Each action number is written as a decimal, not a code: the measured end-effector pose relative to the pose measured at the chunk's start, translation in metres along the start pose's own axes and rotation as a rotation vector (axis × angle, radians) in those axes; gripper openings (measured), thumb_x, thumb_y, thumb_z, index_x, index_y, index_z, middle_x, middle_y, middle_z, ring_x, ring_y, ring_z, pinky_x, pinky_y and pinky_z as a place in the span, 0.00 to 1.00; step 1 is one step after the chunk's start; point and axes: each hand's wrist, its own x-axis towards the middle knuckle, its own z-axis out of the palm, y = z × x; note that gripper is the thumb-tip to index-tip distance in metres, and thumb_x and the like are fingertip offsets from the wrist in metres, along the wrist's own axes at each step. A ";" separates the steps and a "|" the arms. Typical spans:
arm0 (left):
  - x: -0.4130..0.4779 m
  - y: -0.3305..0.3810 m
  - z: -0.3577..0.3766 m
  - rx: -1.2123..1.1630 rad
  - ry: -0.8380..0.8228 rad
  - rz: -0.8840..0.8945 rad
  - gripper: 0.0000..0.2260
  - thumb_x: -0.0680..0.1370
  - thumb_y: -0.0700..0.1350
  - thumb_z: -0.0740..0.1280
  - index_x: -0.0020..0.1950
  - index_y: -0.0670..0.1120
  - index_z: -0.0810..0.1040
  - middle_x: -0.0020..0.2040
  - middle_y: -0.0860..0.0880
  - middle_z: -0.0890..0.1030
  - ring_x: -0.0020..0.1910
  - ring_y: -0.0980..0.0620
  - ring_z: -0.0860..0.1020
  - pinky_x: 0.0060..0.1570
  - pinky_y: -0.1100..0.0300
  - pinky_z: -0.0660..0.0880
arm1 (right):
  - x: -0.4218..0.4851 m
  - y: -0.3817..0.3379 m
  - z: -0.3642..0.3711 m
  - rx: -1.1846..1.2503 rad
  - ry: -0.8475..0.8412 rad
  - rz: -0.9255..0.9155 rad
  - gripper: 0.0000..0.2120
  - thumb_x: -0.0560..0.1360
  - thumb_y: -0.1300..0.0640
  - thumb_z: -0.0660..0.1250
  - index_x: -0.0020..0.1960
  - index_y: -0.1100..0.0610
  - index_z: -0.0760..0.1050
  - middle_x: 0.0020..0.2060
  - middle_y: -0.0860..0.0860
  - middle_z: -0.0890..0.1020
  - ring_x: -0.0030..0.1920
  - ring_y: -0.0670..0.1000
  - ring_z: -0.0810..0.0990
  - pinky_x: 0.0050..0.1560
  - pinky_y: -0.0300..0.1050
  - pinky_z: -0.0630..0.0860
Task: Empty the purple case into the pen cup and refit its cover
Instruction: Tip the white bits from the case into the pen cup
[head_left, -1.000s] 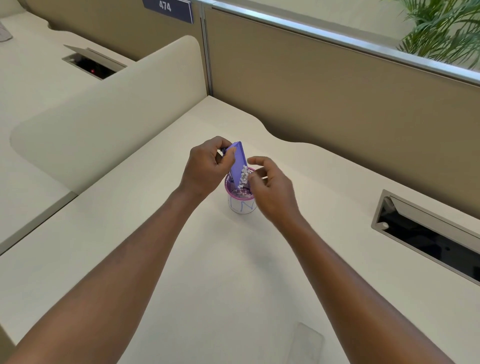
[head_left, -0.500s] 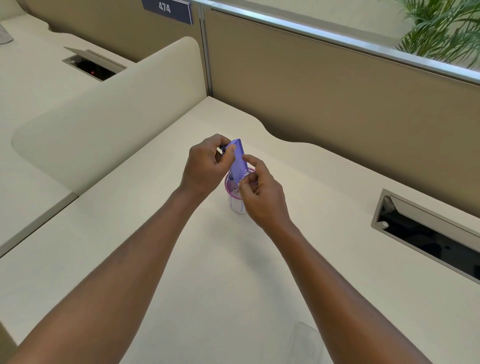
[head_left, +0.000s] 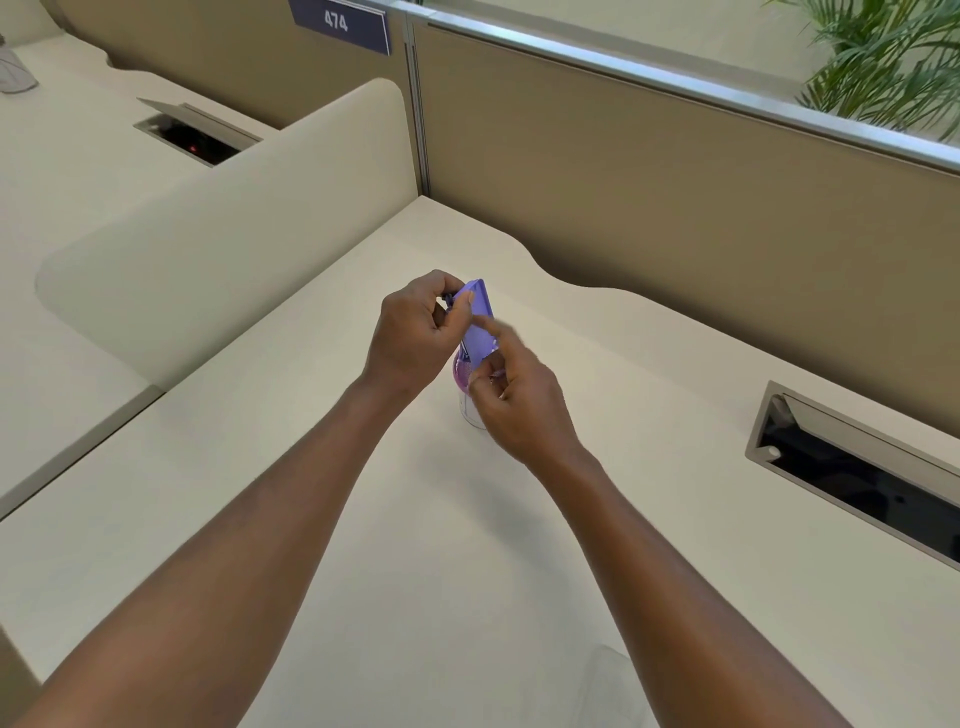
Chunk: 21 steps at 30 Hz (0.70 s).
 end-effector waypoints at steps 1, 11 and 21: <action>0.001 0.000 0.000 0.004 0.002 -0.003 0.07 0.82 0.44 0.66 0.49 0.42 0.81 0.33 0.49 0.81 0.31 0.43 0.80 0.35 0.50 0.76 | 0.000 0.000 -0.001 -0.021 -0.023 -0.007 0.26 0.78 0.58 0.61 0.74 0.41 0.68 0.44 0.45 0.80 0.41 0.46 0.78 0.42 0.45 0.76; -0.006 0.002 -0.003 0.071 -0.034 -0.008 0.03 0.79 0.40 0.69 0.49 0.41 0.79 0.31 0.58 0.75 0.28 0.57 0.74 0.33 0.68 0.71 | -0.005 0.026 -0.015 0.000 0.161 0.097 0.15 0.79 0.57 0.62 0.63 0.49 0.77 0.51 0.46 0.82 0.39 0.48 0.81 0.43 0.46 0.78; -0.016 0.012 -0.005 0.196 -0.100 0.210 0.05 0.78 0.36 0.67 0.53 0.36 0.78 0.51 0.40 0.82 0.43 0.41 0.80 0.43 0.46 0.80 | -0.014 0.038 -0.019 -0.106 0.186 0.047 0.16 0.77 0.60 0.64 0.63 0.50 0.78 0.51 0.47 0.80 0.40 0.44 0.79 0.43 0.43 0.76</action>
